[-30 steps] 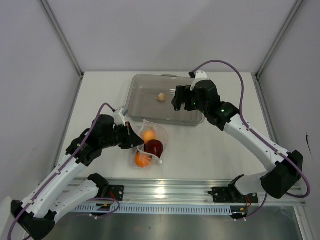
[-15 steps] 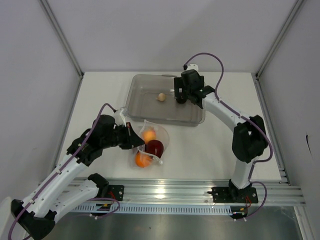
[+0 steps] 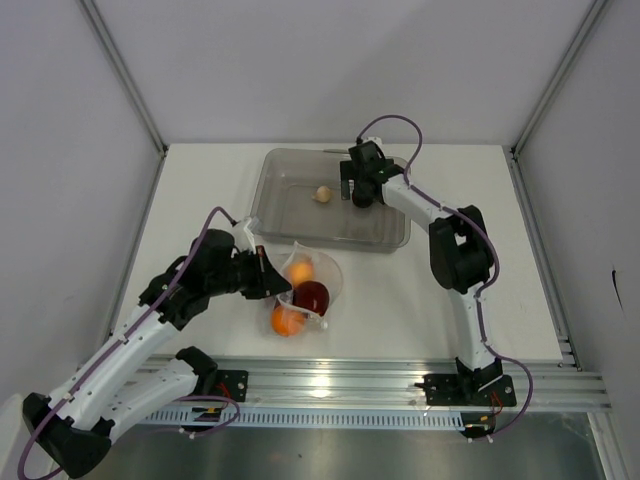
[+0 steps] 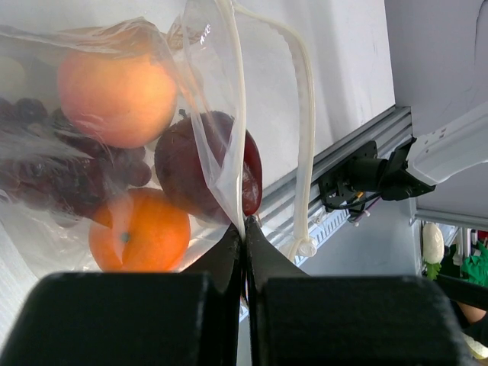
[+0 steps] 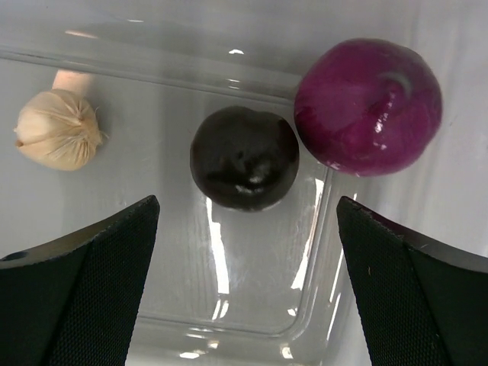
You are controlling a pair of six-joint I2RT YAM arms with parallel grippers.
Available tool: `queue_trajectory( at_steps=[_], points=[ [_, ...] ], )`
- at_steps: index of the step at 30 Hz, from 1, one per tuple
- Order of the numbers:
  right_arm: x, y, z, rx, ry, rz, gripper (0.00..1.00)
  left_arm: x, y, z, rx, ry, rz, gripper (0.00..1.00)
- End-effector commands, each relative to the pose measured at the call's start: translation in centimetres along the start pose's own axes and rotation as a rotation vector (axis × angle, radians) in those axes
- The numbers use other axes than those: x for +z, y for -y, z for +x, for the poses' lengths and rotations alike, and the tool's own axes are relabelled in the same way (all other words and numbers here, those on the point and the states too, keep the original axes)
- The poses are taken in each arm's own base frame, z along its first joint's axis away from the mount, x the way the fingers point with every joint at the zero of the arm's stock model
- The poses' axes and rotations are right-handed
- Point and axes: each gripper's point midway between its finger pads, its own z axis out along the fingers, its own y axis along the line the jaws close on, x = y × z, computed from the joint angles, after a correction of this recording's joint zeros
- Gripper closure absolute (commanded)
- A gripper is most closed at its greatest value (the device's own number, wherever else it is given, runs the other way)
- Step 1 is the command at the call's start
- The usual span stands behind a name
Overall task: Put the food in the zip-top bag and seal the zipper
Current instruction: Pick up the fake fruit from the bin.
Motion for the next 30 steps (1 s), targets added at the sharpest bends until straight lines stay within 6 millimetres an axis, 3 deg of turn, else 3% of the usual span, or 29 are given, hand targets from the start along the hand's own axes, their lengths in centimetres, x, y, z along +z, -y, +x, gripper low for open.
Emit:
queue_trajectory(
  at_steps=[1, 11, 20, 30],
  points=[
    [0.5, -0.5, -2.0, 0.072, 0.028, -0.034, 0.00, 0.1, 0.5, -0.2, 0.000, 0.009, 0.033, 0.99],
    [3.4, -0.8, -0.2, 0.099, -0.035, -0.058, 0.01, 0.3, 0.4, -0.2, -0.004, 0.010, 0.029, 0.99],
    [4.3, -0.9, 0.2, 0.114, -0.042, -0.074, 0.07, 0.4, 0.5, -0.3, -0.007, 0.008, 0.035, 0.99],
    [5.1, -1.1, 0.3, 0.123, -0.049, -0.086, 0.27, 0.3, 0.4, -0.1, -0.012, 0.006, 0.032, 1.00]
  ],
)
